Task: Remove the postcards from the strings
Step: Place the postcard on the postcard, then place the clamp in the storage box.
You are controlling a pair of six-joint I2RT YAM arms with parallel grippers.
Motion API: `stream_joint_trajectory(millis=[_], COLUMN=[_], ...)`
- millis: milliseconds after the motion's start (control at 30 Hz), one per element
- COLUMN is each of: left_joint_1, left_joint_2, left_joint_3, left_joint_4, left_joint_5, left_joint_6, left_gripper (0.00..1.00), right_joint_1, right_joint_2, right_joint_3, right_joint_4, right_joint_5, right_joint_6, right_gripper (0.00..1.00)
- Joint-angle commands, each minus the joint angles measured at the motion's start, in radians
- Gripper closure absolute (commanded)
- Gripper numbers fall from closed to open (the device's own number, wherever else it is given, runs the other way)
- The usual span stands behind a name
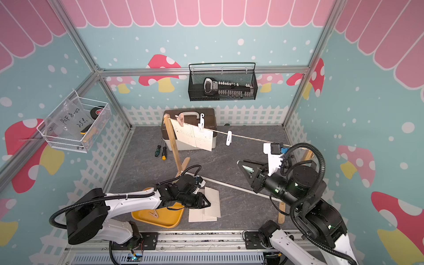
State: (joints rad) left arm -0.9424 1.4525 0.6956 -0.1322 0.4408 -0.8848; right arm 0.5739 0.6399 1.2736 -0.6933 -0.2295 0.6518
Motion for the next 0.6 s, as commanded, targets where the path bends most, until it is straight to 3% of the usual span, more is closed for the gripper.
stream_joint_trajectory(millis=[0,367,567], left_joint_1=[0.010,0.090,0.103], left_joint_2=[-0.035,-0.397,-0.765], left_joint_3=[0.021,0.187,0.240], left_joint_4=[-0.084,-0.463,-0.556], left_joint_5=[-0.035,-0.197,-0.441], left_joint_6=[0.006,0.351,0.561], left_gripper=[0.40,0.03,0.00], right_joint_1=[-0.006,-0.004,0.053], right_joint_2=[0.012,0.094,0.161], right_joint_3=[-0.018,-0.060,-0.088], right_joint_4=[0.035,0.178,0.279], right_joint_5=[-0.039,-0.180,-0.214], right_joint_6=[0.002,0.026,0.020], right_gripper=[0.96,0.97,0.97])
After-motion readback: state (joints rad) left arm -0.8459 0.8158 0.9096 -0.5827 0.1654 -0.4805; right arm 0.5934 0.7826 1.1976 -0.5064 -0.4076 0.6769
